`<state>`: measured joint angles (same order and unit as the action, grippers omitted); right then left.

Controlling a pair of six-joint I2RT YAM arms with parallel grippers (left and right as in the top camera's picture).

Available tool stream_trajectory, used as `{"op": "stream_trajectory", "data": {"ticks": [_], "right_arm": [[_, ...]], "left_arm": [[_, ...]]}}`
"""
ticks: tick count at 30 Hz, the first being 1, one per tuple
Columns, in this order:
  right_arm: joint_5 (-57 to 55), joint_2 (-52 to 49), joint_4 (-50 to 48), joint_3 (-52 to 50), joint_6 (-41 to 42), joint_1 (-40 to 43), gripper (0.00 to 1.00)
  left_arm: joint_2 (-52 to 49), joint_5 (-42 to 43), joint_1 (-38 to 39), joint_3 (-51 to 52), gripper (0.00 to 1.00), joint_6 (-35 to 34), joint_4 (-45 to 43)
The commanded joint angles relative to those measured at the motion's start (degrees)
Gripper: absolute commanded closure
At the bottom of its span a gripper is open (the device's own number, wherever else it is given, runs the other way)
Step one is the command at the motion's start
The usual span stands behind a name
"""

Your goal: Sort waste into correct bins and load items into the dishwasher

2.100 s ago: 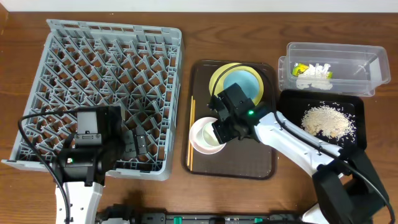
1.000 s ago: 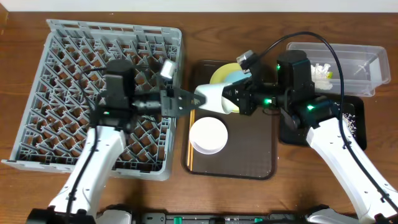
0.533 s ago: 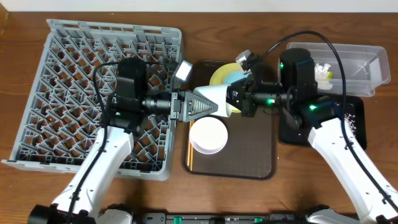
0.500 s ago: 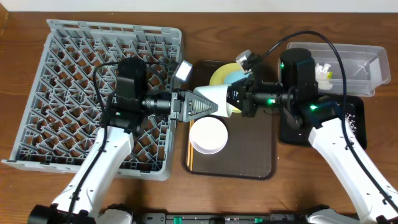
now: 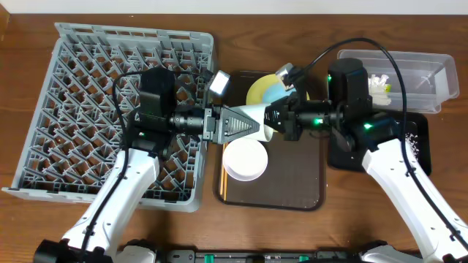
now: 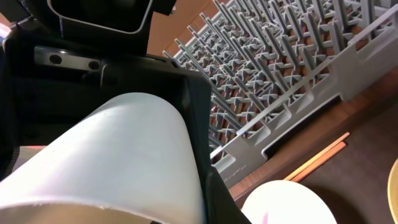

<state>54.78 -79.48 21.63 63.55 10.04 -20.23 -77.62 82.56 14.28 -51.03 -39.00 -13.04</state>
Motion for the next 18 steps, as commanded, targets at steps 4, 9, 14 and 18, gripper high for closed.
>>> {"op": "stream_trajectory", "data": {"ticks": [4, 9, 14, 18], "right_arm": [[-1.4, -0.7, 0.4, -0.2, -0.3, -0.2, 0.99], [-1.4, -0.7, -0.8, -0.2, -0.2, -0.2, 0.99], [-1.4, -0.7, -1.5, -0.2, -0.3, -0.2, 0.99], [-2.1, -0.7, -1.4, -0.2, -0.2, -0.2, 0.96]], "left_arm": [[0.2, 0.8, 0.3, -0.7, 0.11, 0.2, -1.7], [0.2, 0.8, 0.3, -0.7, 0.21, 0.1, -1.7], [0.2, 0.8, 0.3, -0.7, 0.32, 0.1, -1.7], [0.2, 0.7, 0.3, -0.7, 0.39, 1.6, -1.7]]}}
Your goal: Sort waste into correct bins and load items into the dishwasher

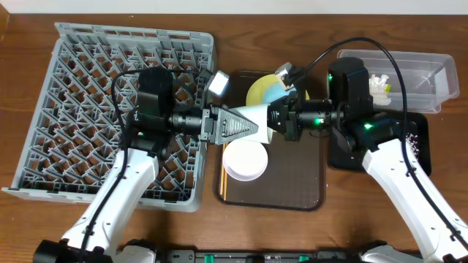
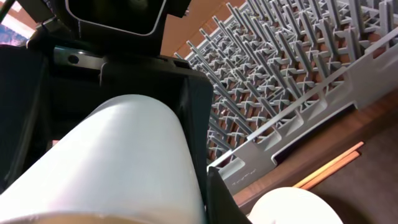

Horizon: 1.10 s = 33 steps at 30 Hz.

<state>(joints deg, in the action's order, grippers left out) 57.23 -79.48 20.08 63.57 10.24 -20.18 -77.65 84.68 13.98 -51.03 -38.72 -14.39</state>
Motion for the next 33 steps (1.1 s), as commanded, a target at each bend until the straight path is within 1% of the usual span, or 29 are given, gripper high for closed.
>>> {"op": "stream_trajectory", "data": {"ticks": [1, 4, 5, 7, 8, 9, 10, 11, 12, 16, 18, 19, 22, 26, 29, 31, 32, 33], "right_arm": [[-4.5, -0.7, 0.2, -0.2, -0.4, -0.2, 0.94], [-4.5, -0.7, 0.5, -0.2, -0.4, -0.2, 0.87], [-4.5, -0.7, 0.6, -0.2, -0.4, -0.2, 0.86], [-4.5, -0.7, 0.9, -0.2, -0.4, -0.1, 0.79], [-4.5, -0.7, 1.1, -0.2, -0.4, 0.0, 0.73], [-4.5, -0.7, 1.2, -0.2, -0.4, 0.3, 0.70], [-4.5, -0.7, 1.7, -0.2, -0.4, 0.5, 0.64], [-4.5, -0.7, 2.1, -0.2, -0.4, 0.8, 0.62], [-4.5, -0.7, 3.1, -0.2, -0.5, 1.6, 0.59], [-4.4, -0.5, 5.3, -0.2, -0.5, 4.3, 0.58], [-4.4, -0.4, 6.7, -0.2, -1.4, 6.2, 0.57], [-4.4, -0.2, 7.8, -0.2, -2.5, 7.5, 0.56], [-4.5, 0.0, 10.0, -0.2, -4.6, 10.8, 0.55], [-6.2, 0.1, 13.0, -0.2, -5.2, 15.0, 0.56], [-8.4, 0.1, 15.2, -0.1, -6.5, 16.7, 0.57], [-11.3, 0.2, 17.4, 0.0, -7.8, 17.0, 0.57], [-14.4, 0.2, 19.9, 0.3, -9.1, 17.0, 0.58], [-16.6, 0.2, 21.7, 0.6, -9.9, 17.0, 0.58]], "left_arm": [[0.2, -1.6, 0.6, -0.7, 0.41, 1.9, -0.3], [0.2, -1.8, 0.6, -0.6, 0.43, 3.3, -0.3], [0.2, -1.8, 0.6, -0.6, 0.47, 3.8, -0.3], [0.2, -1.8, 0.6, -0.6, 0.51, 5.6, -0.3], [0.2, -2.1, 0.6, -0.6, 0.56, 6.2, -0.3], [0.2, -2.9, 0.5, -0.6, 0.57, 6.1, -0.3], [0.2, -3.8, 0.5, -0.6, 0.58, 6.2, -0.3], [0.2, -4.8, 0.5, -0.6, 0.60, 6.3, -0.3], [0.2, -6.5, 0.4, -0.6, 0.64, 7.6, 0.0], [0.2, -11.5, 0.4, -0.6, 0.68, 9.1, 1.6], [0.2, -13.6, 0.2, -0.6, 0.69, 11.5, 2.6], [0.2, -16.4, -0.2, -0.6, 0.69, 13.0, 4.6], [0.2, -20.2, -1.5, -0.6, 0.70, 16.2, 9.0], [0.7, -27.6, -4.6, -0.6, 0.73, 21.2, 17.5], [2.8, -36.6, -7.3, -0.9, 0.73, 25.4, 25.5], [5.0, -44.0, -9.1, -1.9, 0.74, 27.8, 32.4], [6.8, -50.1, -10.6, -3.1, 0.78, 28.9, 38.1], [8.3, -55.0, -11.8, -4.3, 0.79, 29.1, 42.5]]}}
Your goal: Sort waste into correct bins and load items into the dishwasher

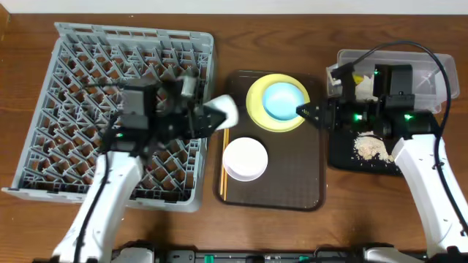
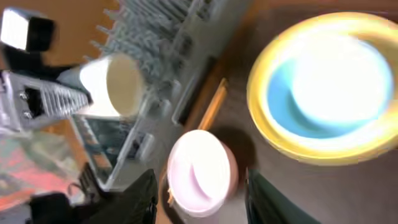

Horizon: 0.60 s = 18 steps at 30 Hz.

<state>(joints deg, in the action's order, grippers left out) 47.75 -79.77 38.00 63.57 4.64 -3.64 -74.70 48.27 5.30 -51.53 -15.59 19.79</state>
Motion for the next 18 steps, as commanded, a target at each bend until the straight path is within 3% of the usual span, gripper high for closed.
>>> {"op": "stream_trajectory", "data": {"ticks": [1, 4, 11, 18], "right_arm": [[-9.8, 0.4, 5.7, 1.1, -5.0, 0.3, 0.59], [-14.8, 0.4, 9.9, 2.5, -6.6, 0.0, 0.60], [-18.4, 0.5, 13.4, 4.0, -7.1, -0.3, 0.60], [-18.4, 0.5, 13.5, 4.0, -7.8, -0.5, 0.61]], "left_arm": [[6.6, -22.8, -4.1, -4.8, 0.80, 5.9, 12.1], [9.8, -31.5, -6.9, -6.9, 0.81, 5.9, 21.0], [11.9, -41.0, -10.4, -7.0, 0.81, 5.2, 35.3], [8.7, -49.0, -11.5, -7.0, 0.80, 4.1, 39.1]]}}
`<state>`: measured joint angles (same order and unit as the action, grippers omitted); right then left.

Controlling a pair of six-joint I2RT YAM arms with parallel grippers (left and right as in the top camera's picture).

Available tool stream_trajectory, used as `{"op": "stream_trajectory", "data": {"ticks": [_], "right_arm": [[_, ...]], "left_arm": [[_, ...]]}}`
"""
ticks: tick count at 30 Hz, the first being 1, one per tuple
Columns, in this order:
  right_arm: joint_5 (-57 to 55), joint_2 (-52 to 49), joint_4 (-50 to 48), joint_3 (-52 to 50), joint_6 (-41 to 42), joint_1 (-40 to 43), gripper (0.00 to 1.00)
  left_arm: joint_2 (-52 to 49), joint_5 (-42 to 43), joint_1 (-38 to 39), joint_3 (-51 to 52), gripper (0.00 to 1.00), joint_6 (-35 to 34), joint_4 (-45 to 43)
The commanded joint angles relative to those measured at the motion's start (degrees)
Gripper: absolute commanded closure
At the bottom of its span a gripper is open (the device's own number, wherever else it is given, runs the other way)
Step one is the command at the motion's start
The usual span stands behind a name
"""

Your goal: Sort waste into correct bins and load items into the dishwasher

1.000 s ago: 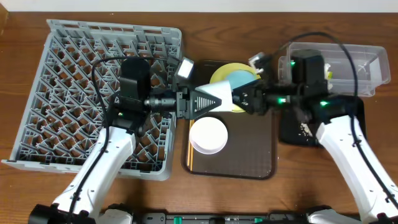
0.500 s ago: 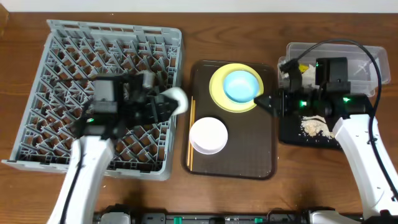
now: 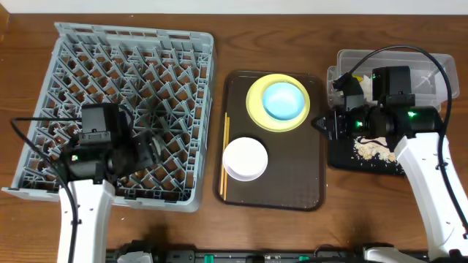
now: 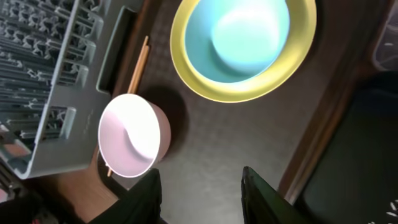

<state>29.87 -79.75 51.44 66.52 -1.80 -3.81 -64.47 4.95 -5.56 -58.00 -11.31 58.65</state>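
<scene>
My right gripper [image 3: 319, 125] [image 4: 202, 205] is open and empty over the right side of the brown tray [image 3: 292, 190]. On the tray sit a yellow plate [image 3: 255, 104] [image 4: 186, 74] holding a blue bowl [image 3: 284, 100] [image 4: 245, 37], a white bowl [image 3: 244, 158] [image 4: 132, 143], and wooden chopsticks [image 3: 224, 157] [image 4: 138, 62]. The grey dish rack [image 3: 80, 66] [image 4: 37, 74] fills the left. My left gripper [image 3: 146, 150] is blurred low over the rack's front part; its jaws and the white cup do not show.
A clear bin [image 3: 428, 69] with white scraps stands at the back right. In front of it a black bin [image 3: 376, 157] holds crumbs. My right arm [image 3: 424, 168] reaches over that bin. Bare wooden table [image 3: 219, 234] lies along the front edge.
My left arm has pulled back from the rack's right edge to over its front left part, and the white cup it held no longer shows. The right gripper has shifted slightly toward the front, still open.
At first both grippers met over the tray's back left with the white cup between them, my right one shut on it. Later the left gripper alone held the cup by the rack's edge, the right open near the bins. Now the left arm is over the rack.
</scene>
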Motion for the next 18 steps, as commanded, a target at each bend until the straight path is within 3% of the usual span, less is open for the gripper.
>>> {"op": "stream_trajectory", "data": {"ticks": [1, 10, 13, 16, 18], "right_arm": [[-0.5, 0.5, 0.1, 1.1, -1.6, -0.5, 0.60], [-1.6, 0.5, 0.5, 1.1, -1.5, -1.3, 0.61], [-1.6, 0.5, 0.6, 1.1, -1.5, -1.2, 0.62], [-1.6, 0.5, 0.7, 1.1, -1.5, -1.3, 0.62], [-1.6, 0.5, 0.9, 1.1, -1.5, -1.2, 0.62]], "left_arm": [[-2.3, -5.7, -0.7, -0.6, 0.80, -0.2, 0.2], [-13.9, -5.6, -0.6, -0.6, 0.79, -0.2, 0.7], [-16.2, -5.6, -0.6, -0.6, 0.61, -0.2, 0.2], [-18.1, -5.6, -0.7, -0.6, 0.61, -0.2, 0.0], [-18.2, -5.7, -0.7, -0.6, 0.75, -0.2, 0.0]]}}
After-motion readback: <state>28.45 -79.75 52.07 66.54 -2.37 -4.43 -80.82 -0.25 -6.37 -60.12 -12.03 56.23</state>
